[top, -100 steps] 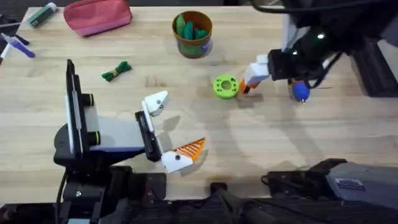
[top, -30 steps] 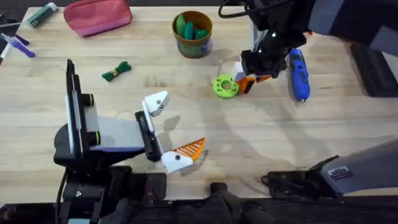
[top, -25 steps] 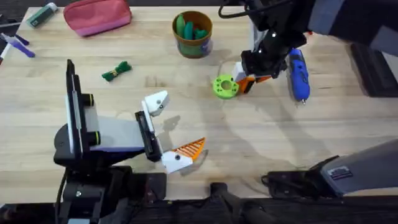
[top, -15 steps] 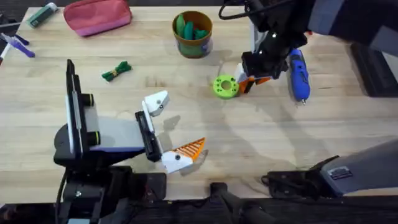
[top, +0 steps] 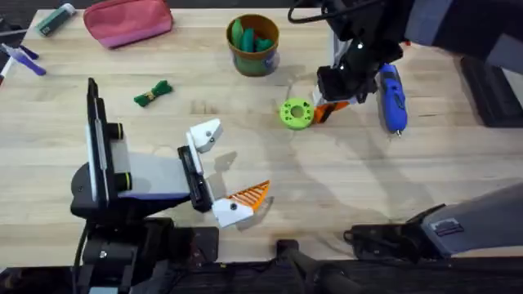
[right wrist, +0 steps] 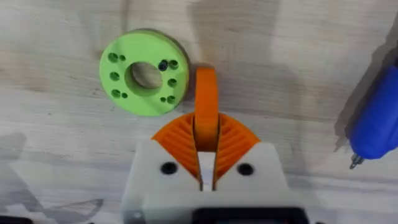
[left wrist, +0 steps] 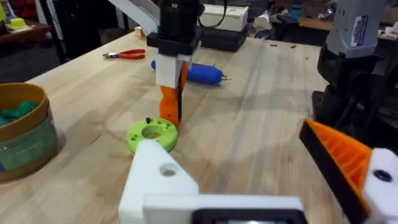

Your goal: Pick up the gripper from the table and insert it into the empty holder that is missing its gripper. Then pick up a screw, insert it into the mounting hole, and use the screwdriver to tighten it. Finally, clean up the table by picking up the vegetable and placing it into the bucket.

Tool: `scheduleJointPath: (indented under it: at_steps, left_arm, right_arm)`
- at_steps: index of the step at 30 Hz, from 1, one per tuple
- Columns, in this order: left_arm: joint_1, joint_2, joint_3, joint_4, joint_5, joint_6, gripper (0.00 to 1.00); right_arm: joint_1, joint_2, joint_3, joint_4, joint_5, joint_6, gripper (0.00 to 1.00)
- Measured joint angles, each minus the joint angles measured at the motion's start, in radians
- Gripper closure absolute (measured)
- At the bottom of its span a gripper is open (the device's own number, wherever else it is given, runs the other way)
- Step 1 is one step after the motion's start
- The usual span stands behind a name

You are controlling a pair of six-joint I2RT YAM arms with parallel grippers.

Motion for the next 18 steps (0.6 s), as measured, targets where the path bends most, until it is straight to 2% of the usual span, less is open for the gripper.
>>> scheduleJointPath:
  at_steps: [2, 3, 13, 18]
  left_arm:
    - [0.0, 0.0, 0.0, 0.0, 0.0, 0.0, 0.013]
    - [0.0, 0.0, 0.0, 0.0, 0.0, 0.0, 0.013]
    - [0.0, 0.0, 0.0, 0.0, 0.0, 0.0, 0.013]
    - [0.0, 0.0, 0.0, 0.0, 0.0, 0.0, 0.013]
  right_arm:
    - [0.0, 0.0, 0.0, 0.002, 0.003, 0.0, 0.981]
    - [0.0, 0.0, 0.0, 0.002, 0.003, 0.0, 0.986]
    - [0.0, 0.0, 0.001, -0.004, 0.003, 0.0, 0.986]
    - [0.0, 0.0, 0.023, -0.082, 0.003, 0.0, 0.988]
